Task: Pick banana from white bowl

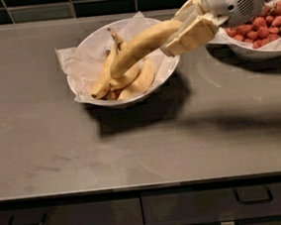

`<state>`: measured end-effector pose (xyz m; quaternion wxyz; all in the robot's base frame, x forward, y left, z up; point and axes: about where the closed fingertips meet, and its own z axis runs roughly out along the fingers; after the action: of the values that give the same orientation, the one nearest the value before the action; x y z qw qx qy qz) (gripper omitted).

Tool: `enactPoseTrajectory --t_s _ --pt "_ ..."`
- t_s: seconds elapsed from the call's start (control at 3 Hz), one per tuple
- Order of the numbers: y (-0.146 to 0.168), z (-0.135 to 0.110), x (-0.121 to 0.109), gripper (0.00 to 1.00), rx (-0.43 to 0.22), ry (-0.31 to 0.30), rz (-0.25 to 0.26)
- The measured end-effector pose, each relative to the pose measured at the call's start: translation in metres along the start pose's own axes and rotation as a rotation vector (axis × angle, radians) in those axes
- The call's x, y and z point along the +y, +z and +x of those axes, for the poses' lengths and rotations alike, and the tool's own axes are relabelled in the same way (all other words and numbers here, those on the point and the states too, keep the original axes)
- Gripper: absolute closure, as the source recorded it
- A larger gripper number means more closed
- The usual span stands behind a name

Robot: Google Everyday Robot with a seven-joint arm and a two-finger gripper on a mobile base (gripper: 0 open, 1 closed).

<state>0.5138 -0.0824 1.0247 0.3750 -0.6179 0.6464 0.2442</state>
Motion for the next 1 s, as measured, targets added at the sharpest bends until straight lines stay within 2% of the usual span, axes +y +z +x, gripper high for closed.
enactPoseTrajectory --t_s 0.33,1.0 --pt "-0.001 -0.01 0.001 1.0 0.005 -0.029 0.003" --pt "-0.028 -0.034 0.035 1.0 0.049 -0.051 0.087"
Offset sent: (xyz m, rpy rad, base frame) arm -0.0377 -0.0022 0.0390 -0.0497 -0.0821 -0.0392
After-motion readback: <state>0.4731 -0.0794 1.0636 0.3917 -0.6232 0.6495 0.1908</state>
